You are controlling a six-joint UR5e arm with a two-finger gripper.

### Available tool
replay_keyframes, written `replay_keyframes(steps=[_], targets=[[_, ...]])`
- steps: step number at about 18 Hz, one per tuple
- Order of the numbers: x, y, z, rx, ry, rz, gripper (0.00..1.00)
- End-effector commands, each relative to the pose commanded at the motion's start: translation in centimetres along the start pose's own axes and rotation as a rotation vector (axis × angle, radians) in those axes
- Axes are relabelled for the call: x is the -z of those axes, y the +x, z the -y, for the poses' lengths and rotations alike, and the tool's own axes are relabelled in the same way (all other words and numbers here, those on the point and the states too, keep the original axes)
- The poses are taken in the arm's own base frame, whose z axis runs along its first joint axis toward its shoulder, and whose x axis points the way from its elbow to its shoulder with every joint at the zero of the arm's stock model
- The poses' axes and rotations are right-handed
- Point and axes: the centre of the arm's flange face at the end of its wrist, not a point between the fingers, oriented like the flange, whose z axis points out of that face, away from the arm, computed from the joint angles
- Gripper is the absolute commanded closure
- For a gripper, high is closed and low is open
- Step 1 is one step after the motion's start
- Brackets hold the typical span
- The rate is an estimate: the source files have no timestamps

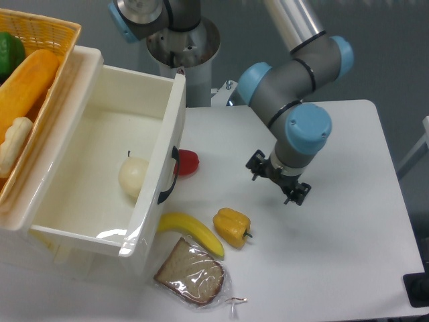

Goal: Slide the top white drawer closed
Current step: 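Move the gripper down toward the front of the open white drawer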

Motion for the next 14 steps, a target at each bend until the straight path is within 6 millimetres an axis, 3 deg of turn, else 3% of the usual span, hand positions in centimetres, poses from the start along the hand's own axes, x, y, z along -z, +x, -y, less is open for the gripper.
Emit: replay_keyframes(steps=[5,8,10,14], targets=[[1.0,1.3,2.9,0.199,0.056,-0.008,0.65],[2.0,1.6,4.2,0.259,0.119,-0.025,0.98],[3.2,1.4,5.1,0.301,0.193,-0.057,1.00],[4.2,3.1,6.0,0.337,0.277,-0.241,1.00]])
